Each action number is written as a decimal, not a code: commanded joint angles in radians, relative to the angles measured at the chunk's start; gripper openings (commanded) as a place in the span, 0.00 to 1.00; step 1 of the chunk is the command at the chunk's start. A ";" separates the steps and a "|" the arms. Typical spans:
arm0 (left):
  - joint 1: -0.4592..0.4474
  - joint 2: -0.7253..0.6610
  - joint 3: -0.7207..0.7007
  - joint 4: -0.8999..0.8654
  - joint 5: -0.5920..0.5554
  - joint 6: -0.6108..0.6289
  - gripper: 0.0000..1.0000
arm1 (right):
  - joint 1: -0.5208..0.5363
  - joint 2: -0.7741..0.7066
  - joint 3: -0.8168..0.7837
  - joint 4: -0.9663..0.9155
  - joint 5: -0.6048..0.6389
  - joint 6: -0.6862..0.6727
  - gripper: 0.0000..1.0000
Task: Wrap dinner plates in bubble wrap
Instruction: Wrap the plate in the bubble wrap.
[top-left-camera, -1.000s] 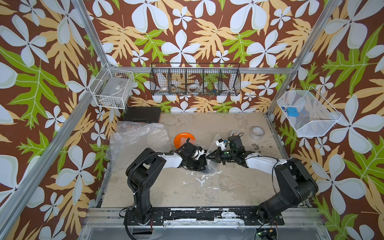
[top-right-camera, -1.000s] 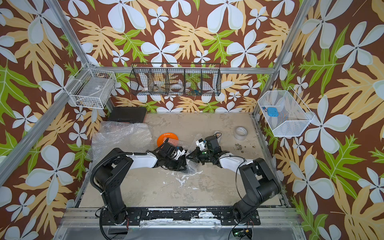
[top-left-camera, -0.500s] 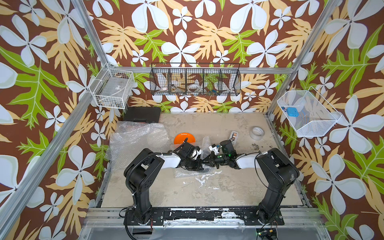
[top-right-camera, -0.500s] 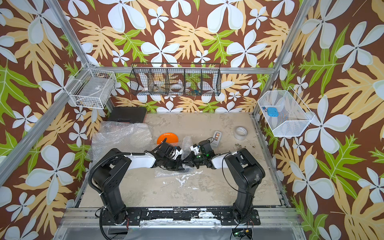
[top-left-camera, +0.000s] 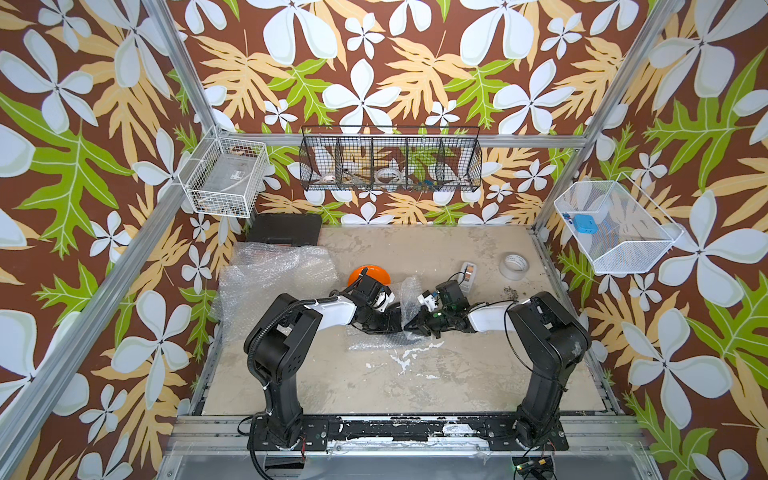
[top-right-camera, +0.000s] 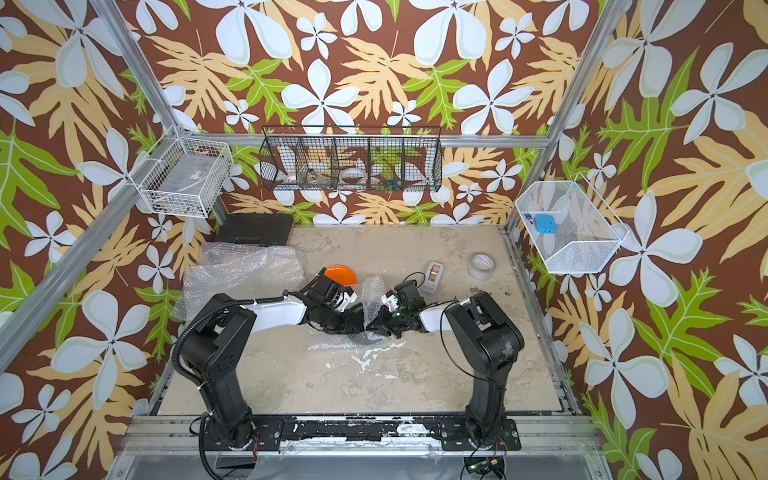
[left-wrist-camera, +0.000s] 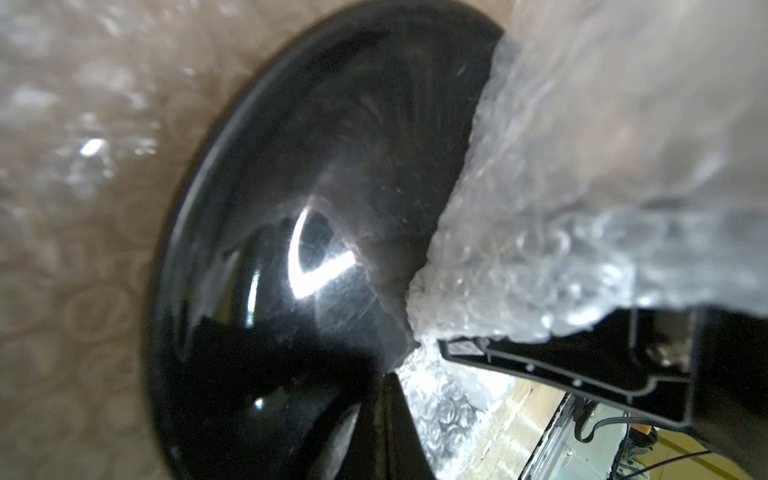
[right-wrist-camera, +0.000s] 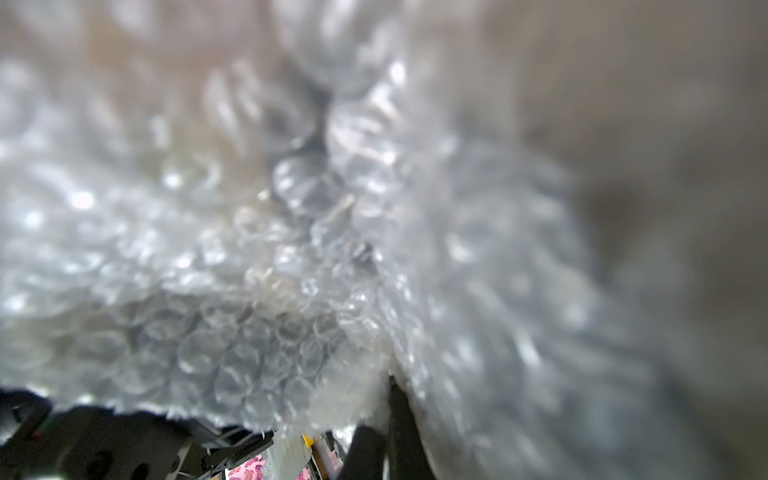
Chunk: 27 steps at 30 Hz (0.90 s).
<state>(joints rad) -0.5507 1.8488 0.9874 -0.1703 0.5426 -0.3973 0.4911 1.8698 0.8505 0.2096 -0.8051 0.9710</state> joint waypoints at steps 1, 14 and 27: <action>0.000 0.027 -0.003 -0.036 -0.041 0.013 0.00 | 0.021 -0.006 0.025 -0.013 -0.033 -0.024 0.00; 0.001 -0.043 0.058 -0.106 -0.138 0.002 0.00 | 0.059 0.108 0.048 -0.139 0.036 -0.129 0.00; -0.054 -0.002 0.206 -0.128 -0.094 -0.062 0.00 | 0.059 0.087 0.058 -0.139 0.036 -0.115 0.00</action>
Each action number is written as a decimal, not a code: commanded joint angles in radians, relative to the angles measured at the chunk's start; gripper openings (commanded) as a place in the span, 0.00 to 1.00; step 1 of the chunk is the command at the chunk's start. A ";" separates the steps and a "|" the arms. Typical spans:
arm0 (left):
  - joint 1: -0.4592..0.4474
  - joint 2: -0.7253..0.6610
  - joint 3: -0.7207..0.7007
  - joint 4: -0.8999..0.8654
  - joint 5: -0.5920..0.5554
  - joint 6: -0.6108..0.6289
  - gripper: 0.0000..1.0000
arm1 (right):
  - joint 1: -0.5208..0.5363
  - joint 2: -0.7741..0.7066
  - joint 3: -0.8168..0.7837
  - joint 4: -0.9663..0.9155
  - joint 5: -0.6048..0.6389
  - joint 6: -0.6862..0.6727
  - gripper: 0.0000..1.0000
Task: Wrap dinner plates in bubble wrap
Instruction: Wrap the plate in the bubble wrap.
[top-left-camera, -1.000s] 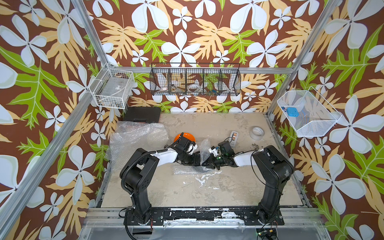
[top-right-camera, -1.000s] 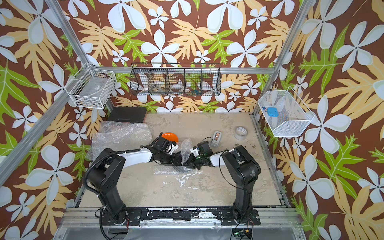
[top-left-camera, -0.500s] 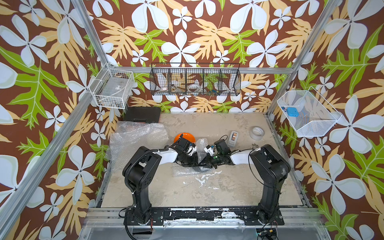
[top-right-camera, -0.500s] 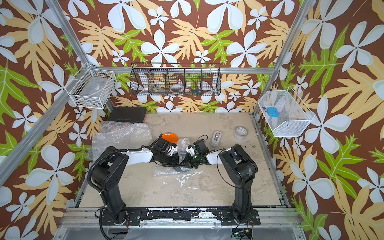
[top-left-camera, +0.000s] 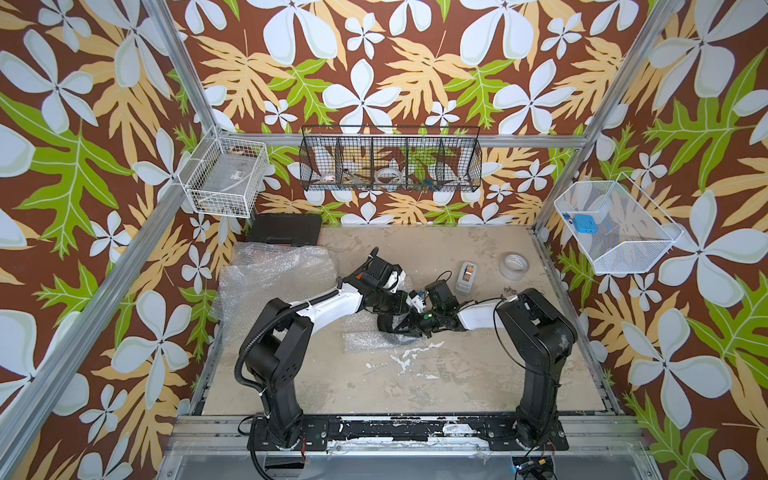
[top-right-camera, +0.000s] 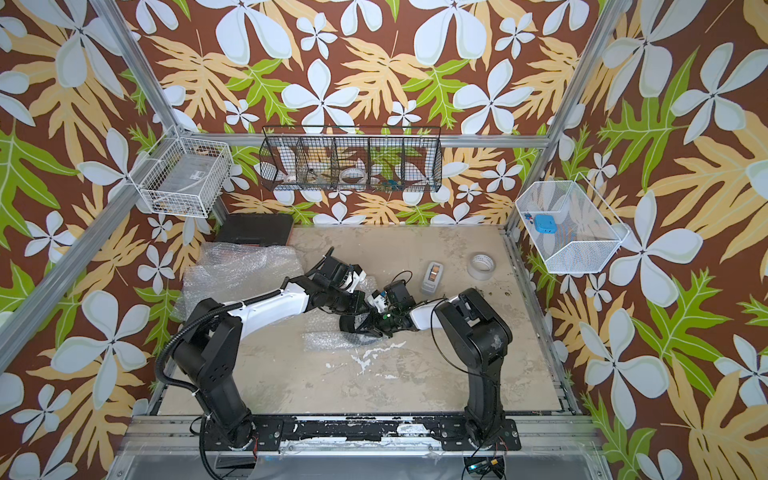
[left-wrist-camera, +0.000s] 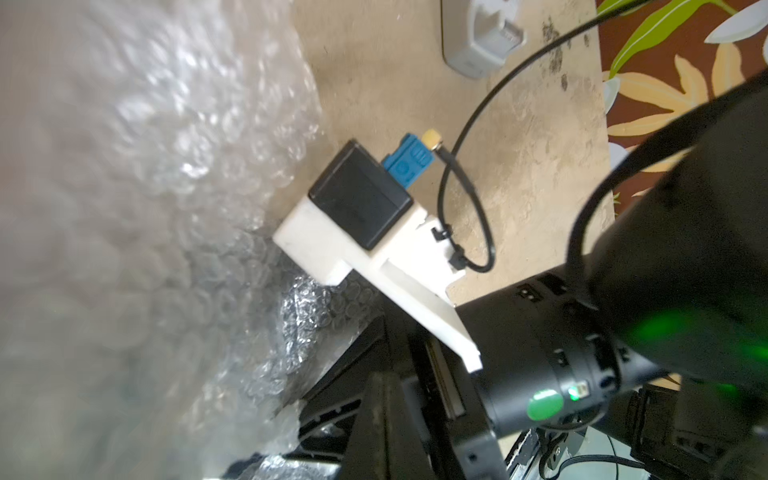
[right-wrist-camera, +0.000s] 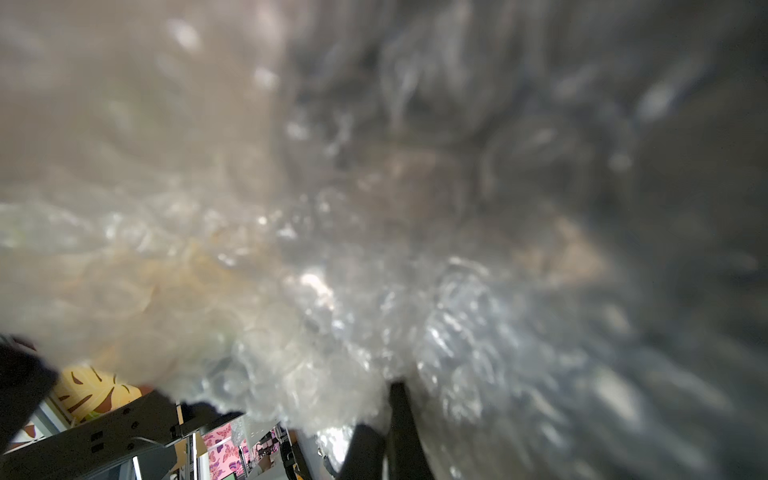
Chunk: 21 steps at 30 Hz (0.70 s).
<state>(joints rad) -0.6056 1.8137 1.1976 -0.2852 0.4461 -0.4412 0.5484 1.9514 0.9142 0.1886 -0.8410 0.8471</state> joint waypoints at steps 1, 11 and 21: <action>0.001 0.048 -0.013 -0.008 -0.005 -0.017 0.00 | 0.002 0.001 -0.005 -0.117 0.071 0.012 0.00; 0.011 0.147 -0.029 -0.069 -0.162 0.071 0.00 | -0.009 -0.139 0.035 -0.213 0.057 -0.039 0.25; 0.013 0.123 -0.044 -0.046 -0.129 0.082 0.00 | -0.074 -0.128 0.049 -0.411 -0.014 -0.205 0.04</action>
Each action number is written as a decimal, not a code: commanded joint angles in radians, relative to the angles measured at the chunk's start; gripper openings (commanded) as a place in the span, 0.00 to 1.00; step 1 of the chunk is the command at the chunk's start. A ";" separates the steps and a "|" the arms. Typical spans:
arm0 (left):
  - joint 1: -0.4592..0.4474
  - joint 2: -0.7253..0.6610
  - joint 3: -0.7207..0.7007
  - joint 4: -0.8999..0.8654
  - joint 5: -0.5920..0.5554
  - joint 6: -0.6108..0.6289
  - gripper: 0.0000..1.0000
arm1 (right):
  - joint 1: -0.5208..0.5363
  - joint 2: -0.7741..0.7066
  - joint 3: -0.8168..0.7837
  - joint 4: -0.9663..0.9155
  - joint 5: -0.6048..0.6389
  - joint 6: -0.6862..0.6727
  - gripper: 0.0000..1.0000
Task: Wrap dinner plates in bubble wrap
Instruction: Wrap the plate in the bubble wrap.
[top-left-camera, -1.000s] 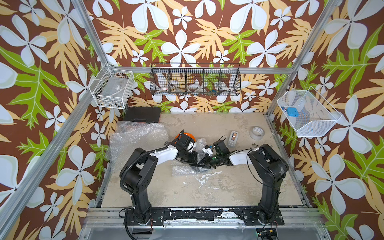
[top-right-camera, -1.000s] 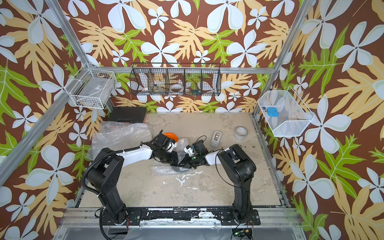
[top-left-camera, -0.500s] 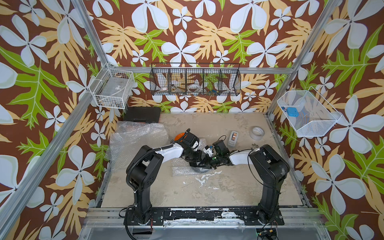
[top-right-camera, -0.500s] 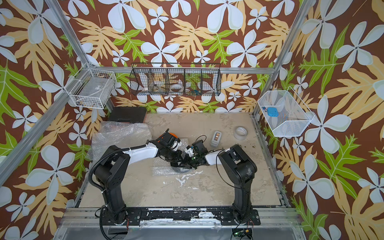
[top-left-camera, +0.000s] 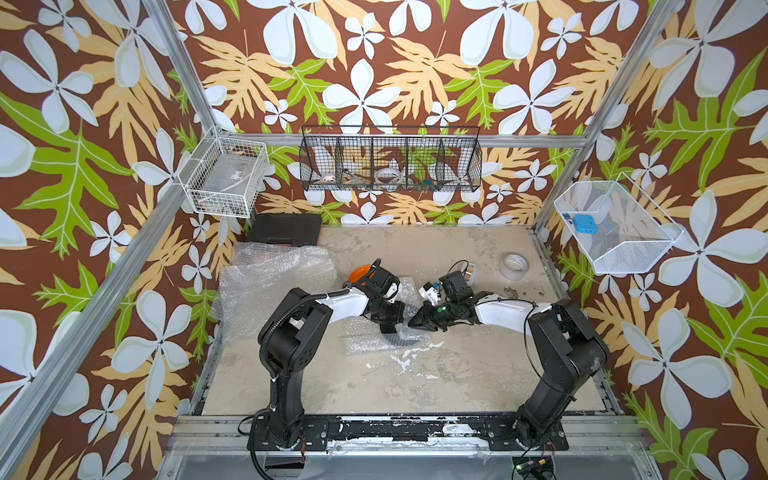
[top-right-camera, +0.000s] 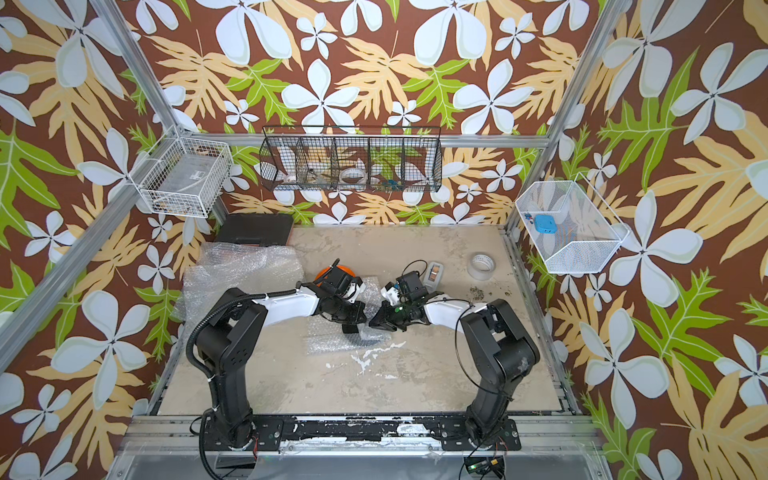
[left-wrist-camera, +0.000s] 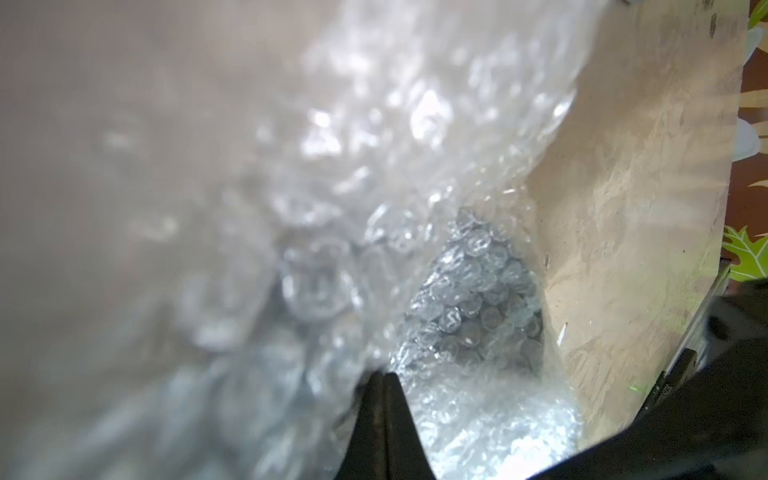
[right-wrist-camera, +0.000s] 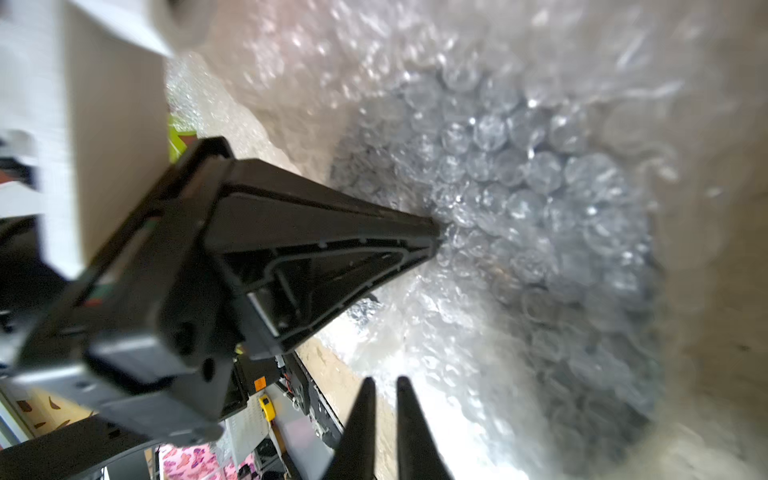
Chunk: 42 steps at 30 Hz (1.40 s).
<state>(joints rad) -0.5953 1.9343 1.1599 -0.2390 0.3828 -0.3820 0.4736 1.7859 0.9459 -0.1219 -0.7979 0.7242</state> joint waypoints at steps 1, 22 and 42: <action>0.004 -0.003 -0.004 -0.094 -0.065 0.023 0.00 | 0.002 0.053 0.019 -0.099 -0.062 -0.087 0.02; -0.093 -0.064 -0.082 -0.101 -0.060 -0.035 0.00 | 0.000 0.105 0.020 -0.075 0.007 -0.034 0.00; -0.092 -0.061 -0.140 -0.108 -0.064 0.005 0.00 | -0.196 0.227 0.378 -0.009 -0.050 -0.276 0.67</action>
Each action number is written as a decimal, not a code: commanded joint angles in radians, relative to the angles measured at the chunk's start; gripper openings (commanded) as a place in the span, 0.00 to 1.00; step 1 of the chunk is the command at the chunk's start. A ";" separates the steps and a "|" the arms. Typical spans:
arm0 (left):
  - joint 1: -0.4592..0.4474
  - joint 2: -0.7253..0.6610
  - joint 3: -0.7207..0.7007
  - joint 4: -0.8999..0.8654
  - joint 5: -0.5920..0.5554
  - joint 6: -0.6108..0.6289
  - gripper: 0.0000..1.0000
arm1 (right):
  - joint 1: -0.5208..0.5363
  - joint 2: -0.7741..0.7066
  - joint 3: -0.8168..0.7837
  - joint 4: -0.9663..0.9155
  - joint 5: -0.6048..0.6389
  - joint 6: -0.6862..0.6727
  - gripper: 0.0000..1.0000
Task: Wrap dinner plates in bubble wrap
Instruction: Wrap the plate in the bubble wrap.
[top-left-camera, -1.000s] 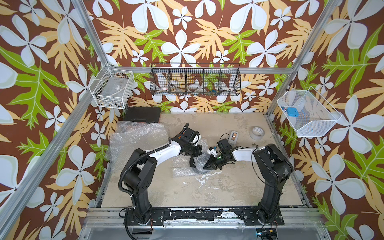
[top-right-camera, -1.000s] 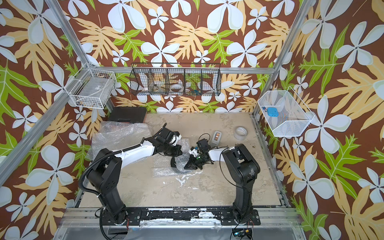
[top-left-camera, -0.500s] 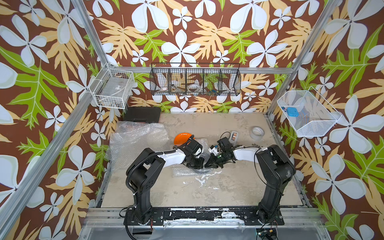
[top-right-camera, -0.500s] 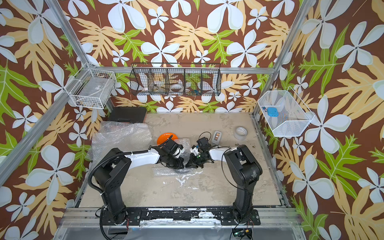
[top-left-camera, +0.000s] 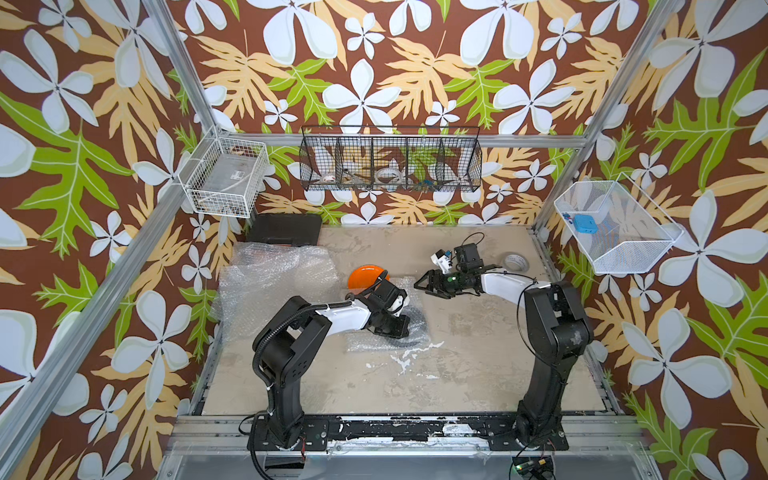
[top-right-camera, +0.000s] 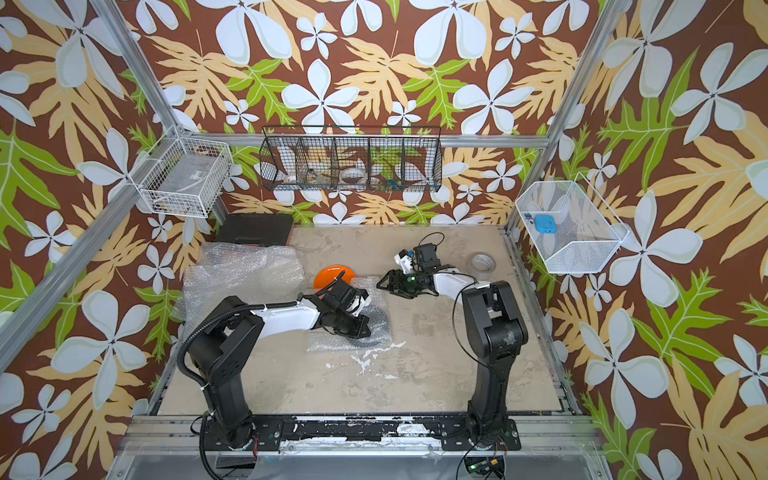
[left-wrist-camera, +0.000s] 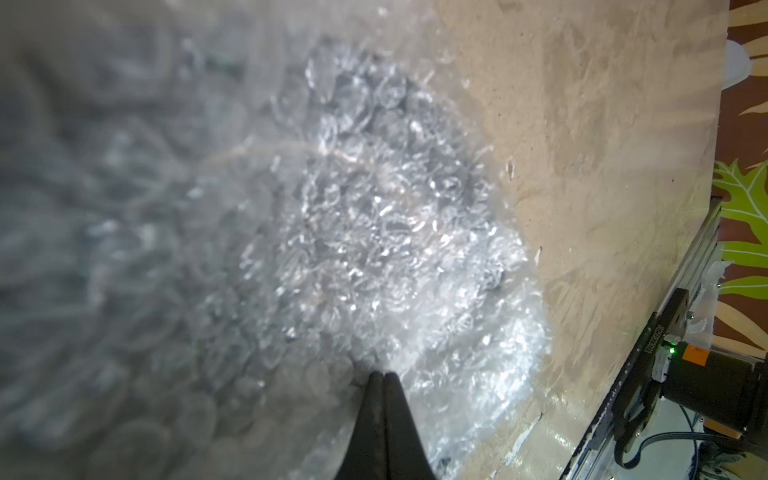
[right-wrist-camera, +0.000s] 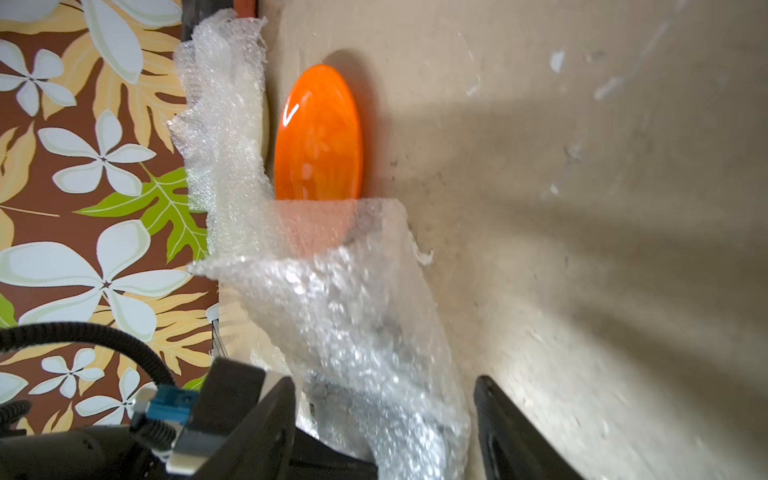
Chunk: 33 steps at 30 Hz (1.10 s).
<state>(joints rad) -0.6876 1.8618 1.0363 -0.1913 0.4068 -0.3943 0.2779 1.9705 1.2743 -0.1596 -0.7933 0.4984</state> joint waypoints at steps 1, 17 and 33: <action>0.000 0.011 -0.016 -0.159 -0.088 0.021 0.00 | 0.000 0.066 0.079 0.019 -0.068 -0.057 0.67; 0.000 0.012 -0.010 -0.166 -0.085 0.017 0.00 | 0.021 0.265 0.291 -0.095 -0.167 -0.141 0.50; 0.000 -0.017 0.023 -0.243 -0.099 0.089 0.00 | -0.059 0.006 -0.038 -0.033 0.023 -0.081 0.00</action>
<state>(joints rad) -0.6884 1.8366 1.0576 -0.3058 0.3614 -0.3393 0.2291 2.0197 1.2907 -0.2127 -0.8211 0.3950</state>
